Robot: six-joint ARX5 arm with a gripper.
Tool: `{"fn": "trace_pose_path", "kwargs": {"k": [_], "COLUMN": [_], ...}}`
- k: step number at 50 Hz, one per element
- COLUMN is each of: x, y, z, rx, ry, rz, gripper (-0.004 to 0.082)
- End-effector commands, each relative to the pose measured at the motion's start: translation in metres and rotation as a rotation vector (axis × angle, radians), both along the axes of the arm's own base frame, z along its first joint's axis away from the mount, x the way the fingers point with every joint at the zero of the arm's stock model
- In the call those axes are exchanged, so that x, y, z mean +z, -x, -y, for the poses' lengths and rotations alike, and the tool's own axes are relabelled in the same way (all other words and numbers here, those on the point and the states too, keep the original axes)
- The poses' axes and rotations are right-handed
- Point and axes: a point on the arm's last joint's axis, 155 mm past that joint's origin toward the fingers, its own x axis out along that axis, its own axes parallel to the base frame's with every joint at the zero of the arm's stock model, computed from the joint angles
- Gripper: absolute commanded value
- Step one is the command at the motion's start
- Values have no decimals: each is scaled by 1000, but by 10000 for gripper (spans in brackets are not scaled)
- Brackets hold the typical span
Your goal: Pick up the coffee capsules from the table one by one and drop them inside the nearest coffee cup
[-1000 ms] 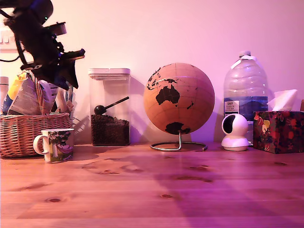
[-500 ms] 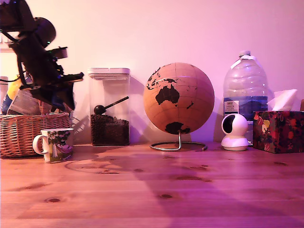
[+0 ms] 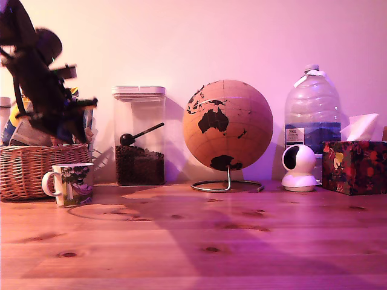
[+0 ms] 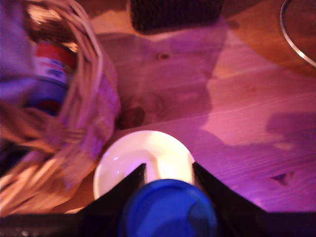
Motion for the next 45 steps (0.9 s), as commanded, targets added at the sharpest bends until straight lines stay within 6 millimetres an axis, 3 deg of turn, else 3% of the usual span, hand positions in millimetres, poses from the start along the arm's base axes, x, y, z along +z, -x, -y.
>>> {"fn": "trace_pose_path", "kwargs": {"k": [1, 33, 45], "x": [-10, -11, 3], "y": [-5, -6, -19], "z": [2, 2, 3], "rx": [-9, -24, -24], "ry": [-5, -20, -16], "rz": [-11, -4, 74], "gripper": [218, 219, 218]}}
